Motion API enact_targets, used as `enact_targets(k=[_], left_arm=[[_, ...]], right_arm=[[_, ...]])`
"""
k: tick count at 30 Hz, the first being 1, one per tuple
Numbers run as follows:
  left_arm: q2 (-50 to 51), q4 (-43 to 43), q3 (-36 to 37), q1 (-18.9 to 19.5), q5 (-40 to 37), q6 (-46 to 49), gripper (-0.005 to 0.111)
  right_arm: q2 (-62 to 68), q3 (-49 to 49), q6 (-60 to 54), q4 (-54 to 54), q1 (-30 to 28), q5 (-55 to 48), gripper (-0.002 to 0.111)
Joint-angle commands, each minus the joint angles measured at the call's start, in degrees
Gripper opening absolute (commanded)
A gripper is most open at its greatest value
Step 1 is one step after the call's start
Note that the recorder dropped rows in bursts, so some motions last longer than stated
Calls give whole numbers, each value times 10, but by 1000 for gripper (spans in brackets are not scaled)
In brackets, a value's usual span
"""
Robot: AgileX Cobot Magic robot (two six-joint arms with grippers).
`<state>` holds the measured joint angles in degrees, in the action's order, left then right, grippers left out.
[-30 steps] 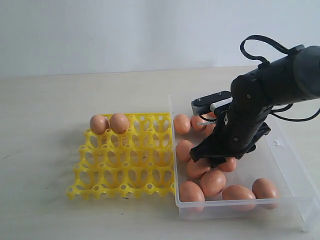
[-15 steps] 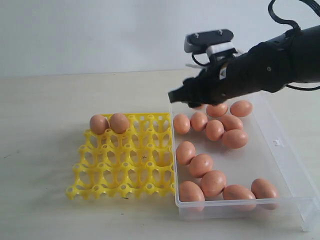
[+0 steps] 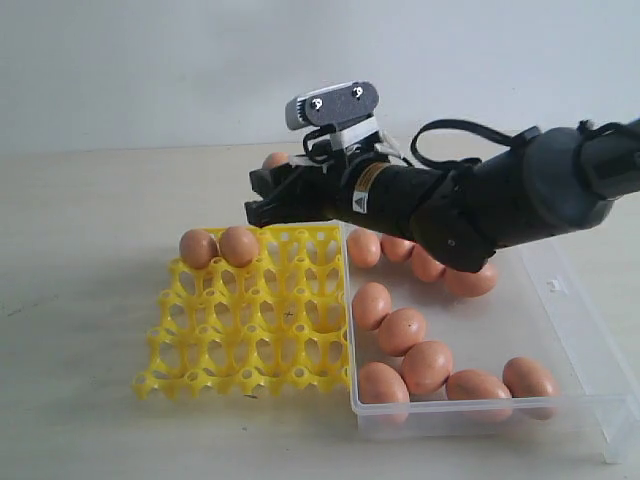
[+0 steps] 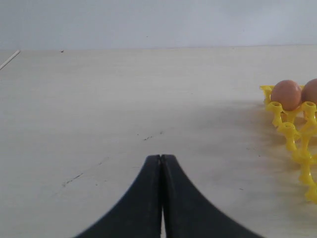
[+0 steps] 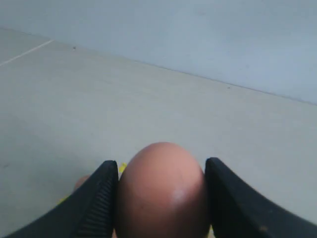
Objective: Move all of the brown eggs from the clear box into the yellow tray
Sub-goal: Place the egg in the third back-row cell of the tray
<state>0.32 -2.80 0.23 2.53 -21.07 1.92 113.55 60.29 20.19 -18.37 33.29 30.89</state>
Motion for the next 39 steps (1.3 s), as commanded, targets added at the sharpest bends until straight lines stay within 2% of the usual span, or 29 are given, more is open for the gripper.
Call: enact_targets(k=[1, 8, 11, 15, 19, 20, 23, 27, 29, 31, 39], left_arm=[[-3, -3, -2, -3, 8, -3, 0], [-3, -3, -2, -3, 8, -3, 0], [-3, -3, -2, -3, 8, -3, 0], [-3, -3, -2, -3, 8, -3, 0], [-3, -3, -2, -3, 8, -3, 0], [-3, -3, -2, -3, 8, -3, 0], [-3, -3, -2, -3, 8, -3, 0], [-3, -3, -2, -3, 8, -3, 0], [-3, -3, -2, -3, 8, -3, 0], [-3, -3, -2, -3, 8, -3, 0], [-3, -3, -2, -3, 8, -3, 0]], right_arm=[[41, 1, 10, -30, 1, 61, 0], [78, 1, 9, -30, 1, 69, 0], [88, 1, 9, -24, -1, 70, 5], [94, 1, 10, -4, -1, 70, 21], [98, 2, 23, 20, -3, 70, 45], [104, 7, 24, 19, -4, 64, 55], [104, 17, 26, 17, -4, 57, 61], [82, 28, 38, 3, -4, 16, 60], [38, 28, 34, -8, -4, -46, 55], [-26, 28, 27, -9, -4, -179, 43], [-155, 28, -53, 7, -6, -587, 5]])
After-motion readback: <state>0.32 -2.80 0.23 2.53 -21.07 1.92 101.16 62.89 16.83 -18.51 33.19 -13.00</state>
